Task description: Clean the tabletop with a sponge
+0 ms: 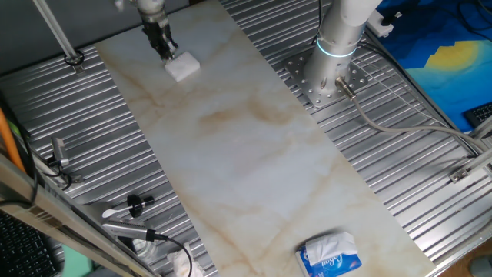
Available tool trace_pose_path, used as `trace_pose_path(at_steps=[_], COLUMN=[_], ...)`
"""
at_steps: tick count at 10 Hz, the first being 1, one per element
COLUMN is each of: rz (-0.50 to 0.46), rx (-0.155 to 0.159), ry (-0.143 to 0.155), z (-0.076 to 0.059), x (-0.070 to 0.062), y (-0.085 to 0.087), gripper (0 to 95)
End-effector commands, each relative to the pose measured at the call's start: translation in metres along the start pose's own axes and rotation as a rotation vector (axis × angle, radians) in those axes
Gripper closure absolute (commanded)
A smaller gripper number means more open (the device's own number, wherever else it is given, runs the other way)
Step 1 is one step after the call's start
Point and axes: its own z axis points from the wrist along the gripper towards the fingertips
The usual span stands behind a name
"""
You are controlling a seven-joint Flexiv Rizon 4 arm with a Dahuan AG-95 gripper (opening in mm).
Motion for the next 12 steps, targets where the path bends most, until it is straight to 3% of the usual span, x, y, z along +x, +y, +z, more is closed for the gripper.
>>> trace_pose_path(at_steps=[1, 4, 6, 7, 8, 9, 12], rz=[-0.186, -0.219, -0.220, -0.216, -0.207, -0.202, -0.190], rx=[-0.034, -0.026, -0.023, -0.010, -0.008, -0.003, 0.002], ry=[-0.041, -0.062, -0.065, -0.069, -0.070, -0.074, -0.084], z=[0.015, 0.046, 0.056, 0.062, 0.065, 0.067, 0.067], x=[0.018, 0.027, 0.027, 0.027, 0.027, 0.027, 0.027], y=[-0.029, -0.039, -0.038, -0.037, -0.036, -0.036, -0.036], gripper=[57.0, 57.0, 57.0, 38.0, 38.0, 19.0, 19.0])
